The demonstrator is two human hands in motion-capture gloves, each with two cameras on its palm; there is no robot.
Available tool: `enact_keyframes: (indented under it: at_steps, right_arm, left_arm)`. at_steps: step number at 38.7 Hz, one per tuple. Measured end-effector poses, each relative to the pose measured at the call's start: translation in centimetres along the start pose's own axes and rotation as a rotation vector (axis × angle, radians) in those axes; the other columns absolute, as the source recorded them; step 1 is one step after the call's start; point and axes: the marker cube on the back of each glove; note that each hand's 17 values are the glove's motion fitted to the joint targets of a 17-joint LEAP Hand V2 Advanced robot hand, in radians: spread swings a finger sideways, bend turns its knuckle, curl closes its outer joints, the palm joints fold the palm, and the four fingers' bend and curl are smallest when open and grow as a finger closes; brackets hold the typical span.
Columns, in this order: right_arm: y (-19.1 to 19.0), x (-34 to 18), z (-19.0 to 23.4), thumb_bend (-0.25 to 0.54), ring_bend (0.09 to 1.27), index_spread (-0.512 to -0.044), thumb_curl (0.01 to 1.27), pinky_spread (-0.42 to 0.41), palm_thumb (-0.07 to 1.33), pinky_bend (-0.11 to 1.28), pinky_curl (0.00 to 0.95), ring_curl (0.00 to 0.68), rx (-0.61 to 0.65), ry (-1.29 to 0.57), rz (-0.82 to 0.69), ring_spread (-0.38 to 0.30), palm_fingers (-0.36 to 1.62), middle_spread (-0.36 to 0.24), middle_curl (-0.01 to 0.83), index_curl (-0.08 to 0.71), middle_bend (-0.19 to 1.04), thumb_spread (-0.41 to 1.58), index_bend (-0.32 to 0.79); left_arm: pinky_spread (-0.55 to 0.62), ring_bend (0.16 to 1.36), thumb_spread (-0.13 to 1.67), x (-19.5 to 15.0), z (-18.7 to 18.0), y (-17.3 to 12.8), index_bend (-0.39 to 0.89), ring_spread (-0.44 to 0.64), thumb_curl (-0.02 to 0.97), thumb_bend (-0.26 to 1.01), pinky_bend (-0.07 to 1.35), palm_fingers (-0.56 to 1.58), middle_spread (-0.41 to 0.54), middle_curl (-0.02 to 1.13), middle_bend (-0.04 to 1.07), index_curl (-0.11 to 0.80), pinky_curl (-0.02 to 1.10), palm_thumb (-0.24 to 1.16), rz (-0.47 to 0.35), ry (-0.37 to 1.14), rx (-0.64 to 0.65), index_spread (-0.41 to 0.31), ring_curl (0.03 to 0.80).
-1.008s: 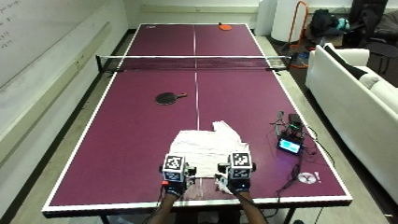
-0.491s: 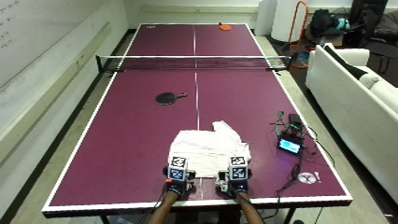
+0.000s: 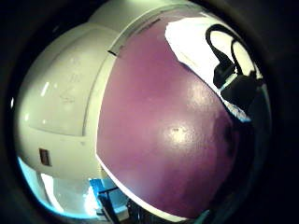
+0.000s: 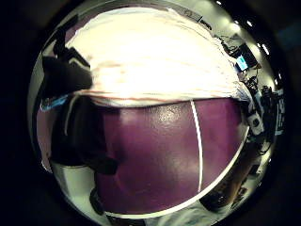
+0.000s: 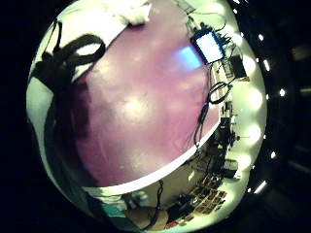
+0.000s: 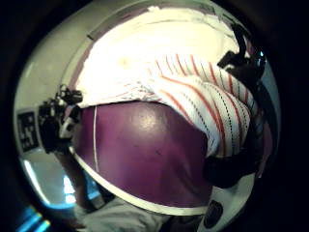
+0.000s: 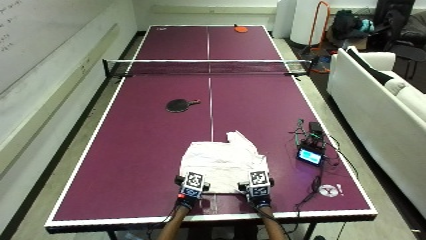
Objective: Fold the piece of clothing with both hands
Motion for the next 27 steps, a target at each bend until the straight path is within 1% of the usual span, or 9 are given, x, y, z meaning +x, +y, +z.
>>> enact_keyframes:
  at_steps: [3,7,10,11,15,18,23,25,27]
  right_arm:
    - [1.6,-0.9,-0.3,0.166,0.49,-0.359,0.31,0.015,0.71,0.4,0.295,0.289,-0.146,-0.18,-0.135,-0.197,0.91,-0.224,0.36,0.291,0.3,1.19,0.37]
    - [-1.9,2.8,2.4,0.18,0.49,-0.352,0.31,-0.055,0.77,0.36,0.3,0.311,-0.007,0.009,-0.024,-0.255,1.06,-0.258,0.379,0.314,0.33,1.2,0.31]
    - [-0.6,3.3,-0.2,0.18,0.57,-0.351,0.32,-0.104,0.8,0.33,0.309,0.351,0.005,0.031,-0.024,-0.283,1.18,-0.268,0.396,0.317,0.35,1.2,0.22]
    - [-0.1,3.3,-1.2,0.176,0.55,-0.351,0.31,-0.11,0.81,0.32,0.312,0.345,0.006,0.024,-0.031,-0.294,1.15,-0.274,0.396,0.331,0.34,1.19,0.23]
    - [1.1,3.2,-5.8,0.166,0.63,-0.343,0.31,-0.158,0.84,0.29,0.319,0.382,0.055,-0.025,-0.048,-0.293,1.26,-0.275,0.42,0.323,0.4,1.18,0.14]
    - [0.3,3.4,-8.6,0.157,0.66,-0.342,0.31,-0.179,0.86,0.29,0.325,0.396,0.133,-0.088,-0.045,-0.296,1.29,-0.275,0.432,0.319,0.42,1.17,0.13]
    - [-2.6,3.4,-12.1,0.137,0.69,-0.34,0.31,-0.197,0.88,0.29,0.333,0.411,0.264,-0.136,0.016,-0.293,1.29,-0.273,0.447,0.316,0.46,1.15,0.13]
    - [-5.1,3.7,-12.3,0.129,0.71,-0.34,0.31,-0.206,0.89,0.29,0.337,0.419,0.285,-0.133,0.051,-0.289,1.29,-0.27,0.453,0.314,0.47,1.14,0.12]
    - [-8.9,4.3,-11.4,0.121,0.72,-0.339,0.31,-0.21,0.9,0.3,0.342,0.426,0.283,-0.124,0.093,-0.286,1.29,-0.269,0.454,0.313,0.47,1.14,0.12]
  left_arm:
    - [-0.09,0.61,1.33,-1.2,1.2,-1.2,0.29,-0.2,0.268,0.09,0.34,0.98,-0.21,0.35,0.21,0.333,0.35,0.44,-0.022,-0.089,0.104,-0.223,0.325]
    - [-0.13,0.59,1.31,-1.5,-0.9,1.3,0.31,-0.27,0.288,0.1,0.28,1.09,-0.254,0.38,0.22,0.363,0.35,0.51,0.012,-0.062,0.067,-0.268,0.338]
    - [-0.16,0.58,1.29,-1.8,-3.1,3.0,0.26,-0.3,0.298,0.1,0.21,1.2,-0.3,0.43,0.33,0.368,0.35,0.55,0.05,-0.019,0.064,-0.293,0.353]
    - [-0.17,0.58,1.28,-1.9,-3.9,3.4,0.25,-0.31,0.3,0.1,0.2,1.21,-0.31,0.43,0.35,0.372,0.35,0.55,0.061,-0.004,0.072,-0.298,0.355]
    - [-0.18,0.57,1.26,-2.7,-7.7,5.0,0.23,-0.34,0.303,0.09,0.17,1.22,-0.336,0.46,0.4,0.386,0.35,0.58,0.082,0.039,0.113,-0.318,0.364]
    - [-0.19,0.58,1.25,-3.5,-10.6,5.3,0.22,-0.35,0.303,0.08,0.17,1.24,-0.35,0.48,0.43,0.394,0.35,0.59,0.069,0.047,0.168,-0.327,0.372]
    - [-0.2,0.59,1.24,-4.4,-14.0,3.8,0.2,-0.36,0.301,0.06,0.16,1.24,-0.367,0.49,0.46,0.409,0.35,0.61,0.023,0.057,0.256,-0.335,0.383]
    - [-0.2,0.6,1.24,-4.8,-14.6,1.3,0.19,-0.36,0.298,0.05,0.16,1.25,-0.377,0.5,0.49,0.413,0.35,0.61,-0.006,0.049,0.328,-0.337,0.389]
    - [-0.2,0.61,1.24,-5.5,-15.1,-2.7,0.18,-0.37,0.295,0.05,0.16,1.25,-0.384,0.51,0.51,0.416,0.35,0.61,-0.048,0.017,0.43,-0.338,0.395]
